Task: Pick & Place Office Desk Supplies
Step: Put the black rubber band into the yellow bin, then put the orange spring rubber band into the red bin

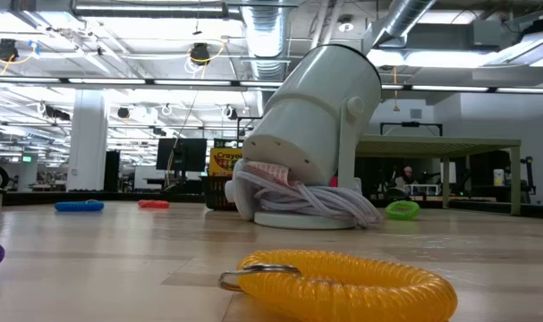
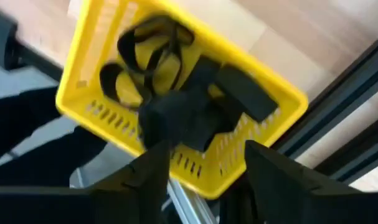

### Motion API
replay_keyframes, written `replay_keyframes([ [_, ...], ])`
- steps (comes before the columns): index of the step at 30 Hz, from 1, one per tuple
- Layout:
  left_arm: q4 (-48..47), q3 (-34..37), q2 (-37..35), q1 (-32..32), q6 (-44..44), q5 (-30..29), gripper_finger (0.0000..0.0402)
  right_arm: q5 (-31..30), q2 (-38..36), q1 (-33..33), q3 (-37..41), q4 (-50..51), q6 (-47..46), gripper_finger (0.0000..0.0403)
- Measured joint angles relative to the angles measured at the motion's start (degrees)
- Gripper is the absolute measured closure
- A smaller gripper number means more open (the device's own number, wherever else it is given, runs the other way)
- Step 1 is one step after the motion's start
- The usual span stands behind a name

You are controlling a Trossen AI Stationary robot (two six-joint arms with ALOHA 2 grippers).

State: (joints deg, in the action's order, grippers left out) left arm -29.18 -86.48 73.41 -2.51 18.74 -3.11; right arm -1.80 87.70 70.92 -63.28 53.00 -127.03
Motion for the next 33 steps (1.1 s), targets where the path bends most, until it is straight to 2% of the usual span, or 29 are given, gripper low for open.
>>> replay_keyframes([
  [4, 2.8, 0.0, 0.8, 0.0, 1.8, -2.5, 0.0325, -1.3, 0.4, 2.4, 0.0, -1.0, 1.2, 0.0175],
  [9, 6.1, 0.0, 2.2, 0.0, 4.4, -4.1, 0.0325, -4.3, 0.0, 3.6, -0.1, 1.1, 0.9, 0.0179],
  [14, 5.7, 0.0, 3.8, 0.9, 6.7, -4.2, 0.0325, -15.4, -2.6, 4.2, 0.0, 8.4, 0.6, 0.019],
  [17, 1.3, -0.1, 4.1, 2.2, 11.6, -3.0, 0.0325, -24.0, -4.9, 3.2, 0.0, 13.8, 0.5, 0.0197],
  [23, -15.1, 0.0, 3.9, 8.9, 16.9, -2.8, 0.0325, -40.8, -11.2, -0.8, 0.0, 21.3, -0.2, 0.0204],
  [26, -26.1, 0.0, 3.9, 13.0, 23.8, -3.9, 0.0325, -47.8, -14.4, -3.5, 0.0, 23.1, 0.0, 0.0201],
  [28, -34.2, 0.0, 3.8, 15.2, 31.5, -6.2, 0.0325, -52.4, -16.9, -5.8, 0.0, 23.4, 1.5, 0.0197],
  [31, -47.8, 0.1, 3.8, 16.9, 49.5, -9.7, 0.0325, -57.7, -20.3, -9.8, 0.0, 22.7, 4.4, 0.0191],
  [33, -52.9, 1.3, 3.8, 16.9, 60.3, -11.0, 0.0325, -61.1, -22.4, -12.4, 0.0, 21.4, 6.8, 0.0188],
])
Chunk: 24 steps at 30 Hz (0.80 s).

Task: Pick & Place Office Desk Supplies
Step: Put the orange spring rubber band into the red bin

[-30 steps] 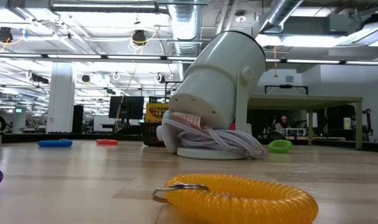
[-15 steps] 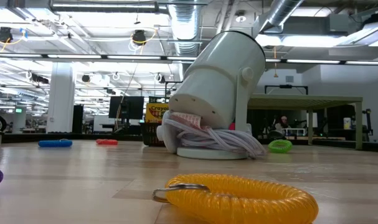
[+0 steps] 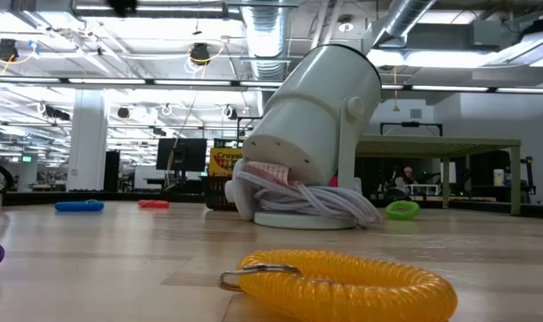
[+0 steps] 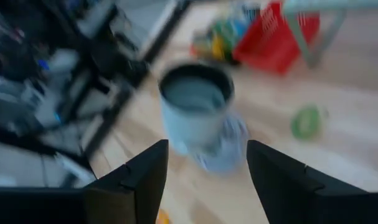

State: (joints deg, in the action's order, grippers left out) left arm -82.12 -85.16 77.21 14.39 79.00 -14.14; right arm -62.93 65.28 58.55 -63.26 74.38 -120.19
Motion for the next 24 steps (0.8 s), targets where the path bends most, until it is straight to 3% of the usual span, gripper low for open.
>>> replay_keyframes([
  [3, -1.6, 4.0, -0.2, -1.7, 8.4, -2.9, 0.0324, -2.6, -2.6, -4.2, 0.0, -1.8, 3.9, 0.0184],
  [10, 6.1, 20.7, -0.2, -17.4, 9.0, -2.5, 0.03, -4.1, -5.8, -14.7, 0.0, -12.5, 14.7, 0.0183],
  [14, 21.4, 29.0, -1.2, -28.6, -1.5, -2.7, 0.0289, -4.3, -5.7, -20.0, 0.0, -21.0, 22.1, 0.0183],
  [19, 44.0, 36.9, -1.7, -41.5, -16.6, 6.4, 0.0281, -3.3, -5.5, -25.0, 0.0, -31.1, 31.4, 0.0183],
  [24, 44.8, 39.3, -1.7, -48.2, -22.7, 7.6, 0.0274, -2.8, -5.3, -27.1, 0.0, -40.6, 40.3, 0.0183],
])
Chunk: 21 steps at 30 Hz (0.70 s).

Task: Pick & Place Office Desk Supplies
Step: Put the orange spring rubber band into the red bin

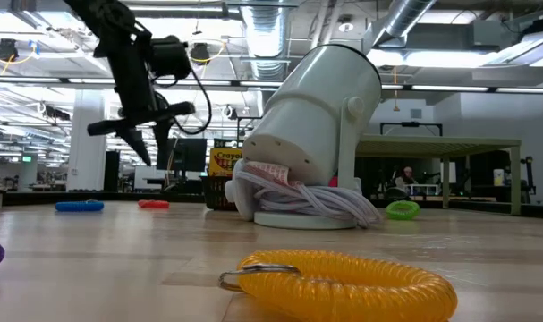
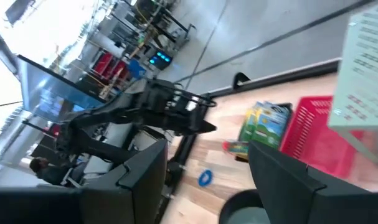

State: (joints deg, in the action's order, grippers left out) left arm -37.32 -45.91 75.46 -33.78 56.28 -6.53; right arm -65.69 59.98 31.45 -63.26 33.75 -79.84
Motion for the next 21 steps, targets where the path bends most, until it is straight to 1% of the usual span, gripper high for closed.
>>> replay_keyframes([
  [3, 0.1, 1.5, 0.0, -0.5, -2.2, 0.6, 0.027, 1.4, 0.1, -0.9, 0.0, -1.1, 2.1, 0.0183],
  [5, 2.4, 2.8, 0.8, 0.4, -2.3, 0.9, 0.0267, 2.7, 0.1, -1.6, 0.0, -1.0, 2.9, 0.0183],
  [8, 5.1, 3.9, 3.1, 2.2, -3.1, 0.7, 0.0264, 3.0, 0.1, -2.1, 0.0, -1.0, 3.4, 0.0183],
  [11, 5.5, 4.0, 6.9, 3.6, -3.8, -2.1, 0.0263, 3.1, 0.0, -2.1, 0.0, -1.0, 4.0, 0.0183],
  [14, 7.1, 4.0, 10.6, 4.2, -4.8, -2.6, 0.0263, 3.2, -0.1, -2.0, 0.0, -0.8, 4.0, 0.0183],
  [16, 6.9, 3.9, 12.7, 4.9, -4.8, -4.4, 0.0263, 4.5, -0.3, -2.1, 0.0, -0.7, 4.4, 0.0183],
  [21, 7.4, 3.7, 16.4, 6.4, -1.6, -7.1, 0.0266, 5.9, -0.8, -2.3, 0.0, -0.5, 5.4, 0.0183],
])
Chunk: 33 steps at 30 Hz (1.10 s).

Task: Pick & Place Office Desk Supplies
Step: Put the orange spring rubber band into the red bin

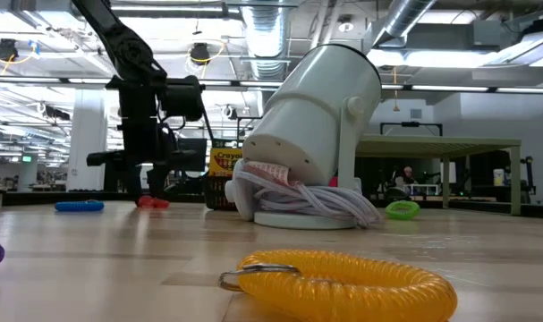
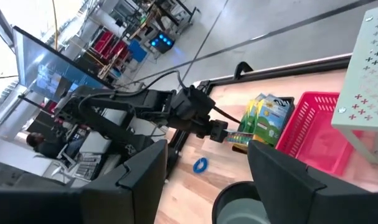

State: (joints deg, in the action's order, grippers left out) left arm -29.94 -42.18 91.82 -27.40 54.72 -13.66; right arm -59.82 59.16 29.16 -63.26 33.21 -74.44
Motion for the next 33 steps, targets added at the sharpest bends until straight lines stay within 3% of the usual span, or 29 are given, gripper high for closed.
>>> replay_keyframes([
  [6, 0.2, 0.1, 0.4, 1.6, 2.8, -3.4, 0.0301, 0.3, -0.1, 0.1, 0.0, 1.5, 0.1, 0.0183],
  [11, 1.4, 0.2, 0.3, 1.6, 4.1, -3.5, 0.0384, 1.5, 0.0, 0.1, 0.0, 3.1, 0.1, 0.0183],
  [18, 2.1, 0.2, -1.2, 1.8, 4.2, -1.5, 0.0397, 1.5, 0.0, 0.1, 0.0, 3.2, 0.8, 0.0183],
  [27, 4.6, 0.2, -17.9, 4.1, 4.2, 1.2, 0.0399, 1.5, 0.0, 0.1, 0.0, 3.2, 1.0, 0.0183],
  [33, 16.4, 0.1, -28.9, 8.3, -0.6, 4.8, 0.0399, 1.5, 0.0, 0.1, 0.0, 4.4, 1.4, 0.0183],
])
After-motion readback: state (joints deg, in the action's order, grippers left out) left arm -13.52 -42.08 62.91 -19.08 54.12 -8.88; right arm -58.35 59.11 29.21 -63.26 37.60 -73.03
